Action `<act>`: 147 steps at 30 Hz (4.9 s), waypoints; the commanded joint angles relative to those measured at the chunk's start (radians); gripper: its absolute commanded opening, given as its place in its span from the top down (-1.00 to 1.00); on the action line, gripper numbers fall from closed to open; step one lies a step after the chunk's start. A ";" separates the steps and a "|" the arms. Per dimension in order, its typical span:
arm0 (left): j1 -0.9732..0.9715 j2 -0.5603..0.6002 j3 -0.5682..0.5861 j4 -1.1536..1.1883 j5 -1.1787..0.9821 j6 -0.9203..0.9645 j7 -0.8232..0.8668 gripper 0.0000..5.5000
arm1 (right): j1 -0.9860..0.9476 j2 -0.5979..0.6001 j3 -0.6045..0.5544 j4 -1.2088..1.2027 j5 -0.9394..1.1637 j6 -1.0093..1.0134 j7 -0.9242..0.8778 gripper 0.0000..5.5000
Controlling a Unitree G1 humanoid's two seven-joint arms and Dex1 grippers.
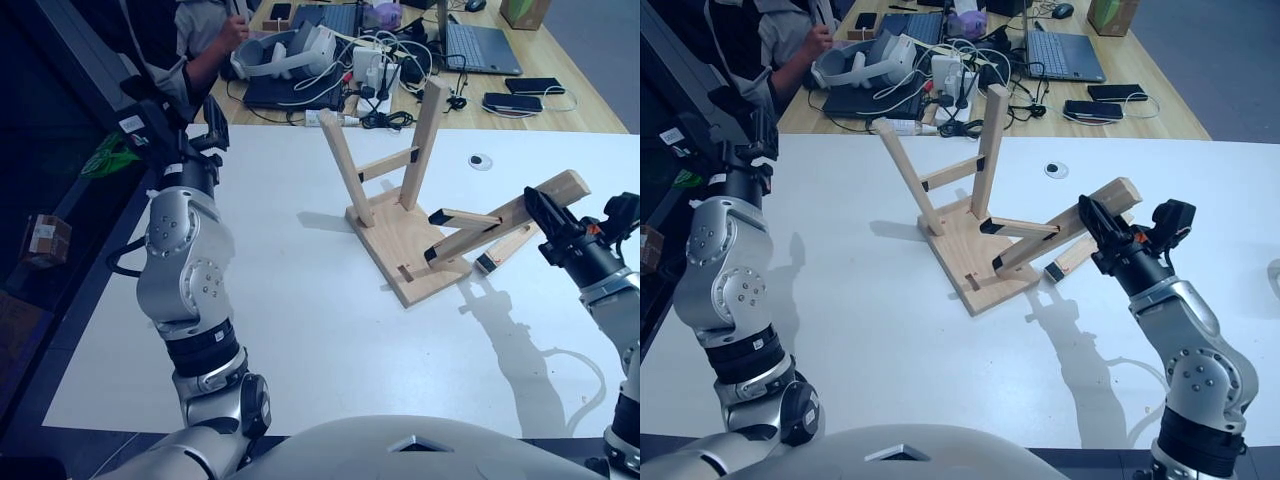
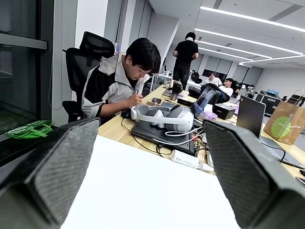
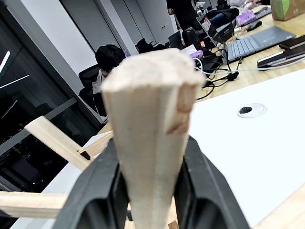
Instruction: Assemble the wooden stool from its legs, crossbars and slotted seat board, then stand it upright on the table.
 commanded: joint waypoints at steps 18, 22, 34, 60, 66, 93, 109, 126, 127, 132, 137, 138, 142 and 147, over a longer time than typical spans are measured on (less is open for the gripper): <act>0.008 -0.010 -0.030 0.021 0.014 0.009 0.005 -0.44 | -0.281 -0.203 0.081 0.299 -0.188 0.011 0.357 0.64; 0.002 -0.006 -0.030 0.028 0.013 0.009 -0.001 -0.44 | -0.288 -0.212 0.113 0.314 -0.260 -0.016 0.440 0.64; 0.004 -0.008 -0.037 0.025 0.020 0.010 -0.001 -0.44 | -0.294 -0.260 0.109 0.345 -0.332 -0.001 0.557 0.64; -0.005 0.000 -0.059 0.044 0.026 0.017 -0.010 -0.44 | -0.195 -0.036 0.182 0.281 -0.359 0.035 0.383 0.64; -0.012 0.001 -0.064 0.050 0.028 0.017 -0.015 -0.44 | -0.214 -0.020 0.215 0.198 -0.352 0.026 0.373 0.48; -0.013 -0.009 -0.066 0.040 0.050 0.009 -0.007 -0.44 | -0.413 -0.042 0.230 0.163 -0.200 0.165 0.194 0.01; -0.014 -0.012 -0.079 0.043 0.065 -0.002 -0.007 -0.44 | -0.799 -0.038 -0.119 0.479 -0.195 -0.169 -0.174 -0.18; -0.037 0.000 -0.102 0.078 0.076 -0.012 -0.030 -0.44 | -0.302 0.345 0.207 0.478 -0.753 0.127 -0.555 -0.78; -0.037 0.001 -0.103 0.078 0.079 -0.012 -0.030 -0.44 | -0.302 0.353 0.204 0.482 -0.763 0.146 -0.563 -0.78; -0.038 -0.002 -0.107 0.076 0.089 -0.010 -0.031 -0.44 | -0.309 0.373 0.177 0.489 -0.823 0.205 -0.593 -0.66; -0.044 -0.002 -0.108 0.077 0.092 -0.012 -0.029 -0.44 | -0.324 0.374 0.188 0.496 -0.869 0.209 -0.563 -0.35; -0.045 -0.002 -0.108 0.078 0.093 -0.013 -0.028 -0.44 | -0.326 0.375 0.191 0.496 -0.878 0.206 -0.558 -0.27; -0.051 -0.002 -0.110 0.080 0.096 -0.014 -0.030 -0.44 | -0.331 0.373 0.196 0.500 -0.911 0.195 -0.538 -0.05; -0.064 0.002 -0.105 0.084 0.102 -0.014 -0.033 -0.44 | -0.351 0.367 0.179 0.521 -0.937 0.161 -0.517 0.26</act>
